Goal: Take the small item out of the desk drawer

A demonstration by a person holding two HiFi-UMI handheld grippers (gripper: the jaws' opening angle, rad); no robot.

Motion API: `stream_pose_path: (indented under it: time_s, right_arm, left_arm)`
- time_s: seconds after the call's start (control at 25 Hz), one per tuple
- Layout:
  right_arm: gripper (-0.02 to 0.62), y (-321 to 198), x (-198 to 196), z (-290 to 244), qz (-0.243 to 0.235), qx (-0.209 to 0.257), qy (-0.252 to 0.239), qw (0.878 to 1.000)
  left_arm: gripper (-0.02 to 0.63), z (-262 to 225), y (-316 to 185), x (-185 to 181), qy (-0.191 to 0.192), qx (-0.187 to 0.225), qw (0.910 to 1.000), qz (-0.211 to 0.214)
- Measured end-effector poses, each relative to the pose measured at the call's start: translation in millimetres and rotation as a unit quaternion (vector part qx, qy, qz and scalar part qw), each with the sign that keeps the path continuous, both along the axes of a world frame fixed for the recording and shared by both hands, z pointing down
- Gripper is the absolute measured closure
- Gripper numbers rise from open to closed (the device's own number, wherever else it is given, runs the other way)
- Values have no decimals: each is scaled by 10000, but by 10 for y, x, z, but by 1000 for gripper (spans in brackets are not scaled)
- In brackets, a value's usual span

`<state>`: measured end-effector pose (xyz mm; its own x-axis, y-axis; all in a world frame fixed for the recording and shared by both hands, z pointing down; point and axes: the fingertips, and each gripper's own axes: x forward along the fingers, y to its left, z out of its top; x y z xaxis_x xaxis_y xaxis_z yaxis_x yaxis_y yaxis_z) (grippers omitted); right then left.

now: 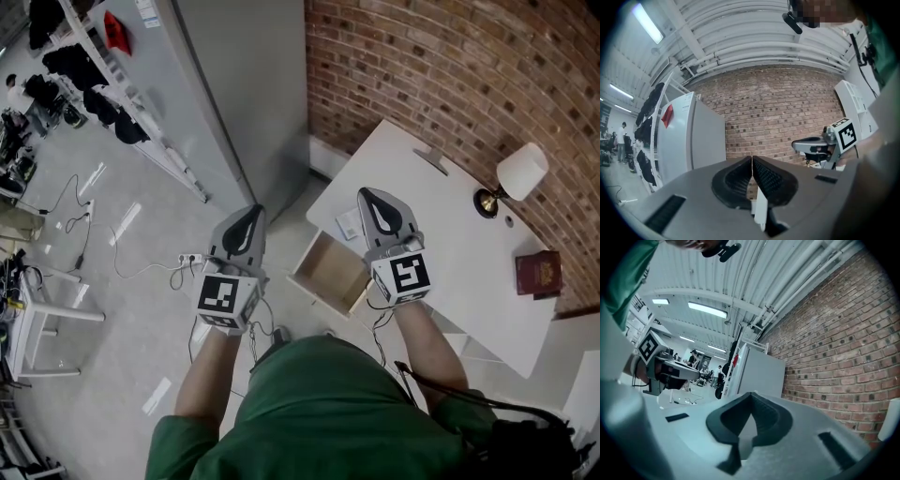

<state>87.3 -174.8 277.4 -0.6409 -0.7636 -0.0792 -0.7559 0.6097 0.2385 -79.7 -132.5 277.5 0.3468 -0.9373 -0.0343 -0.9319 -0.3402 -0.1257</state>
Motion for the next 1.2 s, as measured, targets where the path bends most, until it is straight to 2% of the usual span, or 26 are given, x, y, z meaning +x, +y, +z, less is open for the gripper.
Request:
stream_pose_path:
  time_s: [0.32,0.64,0.84,0.96,1.08,1.2]
  right_arm:
    - [594,-6,24,58,-45,62,207,9998]
    - [594,-69,124,67,5,39,139,9999]
    - [594,-127,219,107,55,-78,35,9999]
    - [594,-169,265,121,97,-132,-2,9999]
    - [594,-210,277,98,93,-119,21,9999]
    - [594,-251,277,118,88,-129,5,9999]
  left_arm:
    - [594,44,-35,59,-147,-23,9999,20]
    - [594,83,-100,147,203,-43,9998,58]
    - [594,145,-165,218,81,-97,9998,140]
    - [594,140,-213,245,198,-101,9996,166]
    - [594,155,-263,265,-11,-129,9997,220]
    - [594,189,-311,268,-17,-141,9996,235]
